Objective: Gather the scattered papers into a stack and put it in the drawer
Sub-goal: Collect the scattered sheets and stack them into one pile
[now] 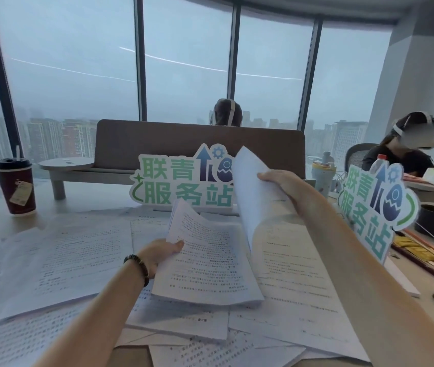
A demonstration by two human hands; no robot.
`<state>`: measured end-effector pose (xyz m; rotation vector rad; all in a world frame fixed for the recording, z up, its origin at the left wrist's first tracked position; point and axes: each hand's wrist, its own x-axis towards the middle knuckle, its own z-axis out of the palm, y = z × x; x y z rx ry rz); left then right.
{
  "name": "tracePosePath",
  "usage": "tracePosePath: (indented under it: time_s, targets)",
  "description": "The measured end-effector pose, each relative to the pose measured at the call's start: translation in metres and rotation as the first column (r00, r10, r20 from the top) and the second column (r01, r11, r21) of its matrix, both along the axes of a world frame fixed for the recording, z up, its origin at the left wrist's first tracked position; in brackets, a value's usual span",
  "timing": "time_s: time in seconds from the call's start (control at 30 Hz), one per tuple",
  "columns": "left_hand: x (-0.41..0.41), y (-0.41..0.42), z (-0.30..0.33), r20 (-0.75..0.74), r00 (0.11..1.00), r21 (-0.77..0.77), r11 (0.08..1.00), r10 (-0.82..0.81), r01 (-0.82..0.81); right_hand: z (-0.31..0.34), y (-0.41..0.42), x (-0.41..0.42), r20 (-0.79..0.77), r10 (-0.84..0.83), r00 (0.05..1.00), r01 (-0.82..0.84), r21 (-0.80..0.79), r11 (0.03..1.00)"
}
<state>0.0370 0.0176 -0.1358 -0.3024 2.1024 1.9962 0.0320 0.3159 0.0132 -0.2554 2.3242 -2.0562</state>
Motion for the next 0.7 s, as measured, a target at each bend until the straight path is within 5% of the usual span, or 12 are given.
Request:
tracePosePath:
  time_s: [0.2, 0.3, 0.5, 0.7]
  targets:
    - [0.002, 0.000, 0.000, -0.005, 1.000, 0.119, 0.993, 0.000, 0.000, -0.004, 0.006, 0.008, -0.149, 0.069, 0.986, -0.096, -0.187, 0.978]
    - [-0.013, -0.008, -0.010, -0.044, 0.999, 0.160, 0.987, 0.003, 0.004, -0.034, 0.013, 0.003, -0.078, 0.056, 0.995, -0.070, -0.190, 0.979]
    - [0.001, 0.007, 0.006, -0.110, 0.992, 0.365, 0.931, 0.060, -0.016, -0.097, 0.015, -0.004, 0.189, -0.033, 0.981, 0.020, 0.067, 0.998]
    - [-0.009, 0.004, 0.001, -0.106, 0.990, 0.403, 0.914, 0.096, -0.046, -0.111, 0.008, -0.010, 0.205, -0.103, 0.973, 0.078, 0.127, 0.989]
